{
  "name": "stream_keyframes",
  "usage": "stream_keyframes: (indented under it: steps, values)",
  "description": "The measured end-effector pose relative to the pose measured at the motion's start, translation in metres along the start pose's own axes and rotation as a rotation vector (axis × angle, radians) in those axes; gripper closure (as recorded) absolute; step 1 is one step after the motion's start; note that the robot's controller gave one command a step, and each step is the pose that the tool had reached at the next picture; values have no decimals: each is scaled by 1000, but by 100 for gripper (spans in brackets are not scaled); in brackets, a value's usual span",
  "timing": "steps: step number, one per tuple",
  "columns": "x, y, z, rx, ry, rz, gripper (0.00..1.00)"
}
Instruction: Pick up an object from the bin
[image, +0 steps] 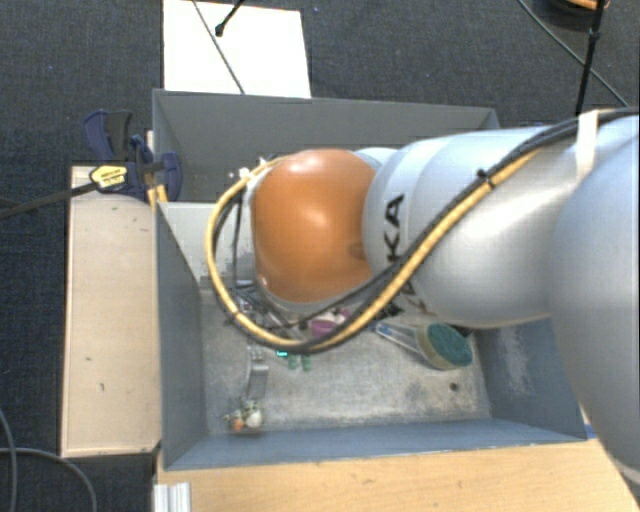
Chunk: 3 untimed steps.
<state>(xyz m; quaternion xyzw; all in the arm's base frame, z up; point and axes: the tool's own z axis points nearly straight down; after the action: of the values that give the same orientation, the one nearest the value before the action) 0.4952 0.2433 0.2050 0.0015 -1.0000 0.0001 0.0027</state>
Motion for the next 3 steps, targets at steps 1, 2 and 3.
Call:
stream_keyframes:
  steps: [1,2,3]
  values:
    - [17,-47,118,3,2,64,0]
    - [9,-25,135,-2,-10,-64,0]
    - [10,-25,135,-2,-9,-57,100]
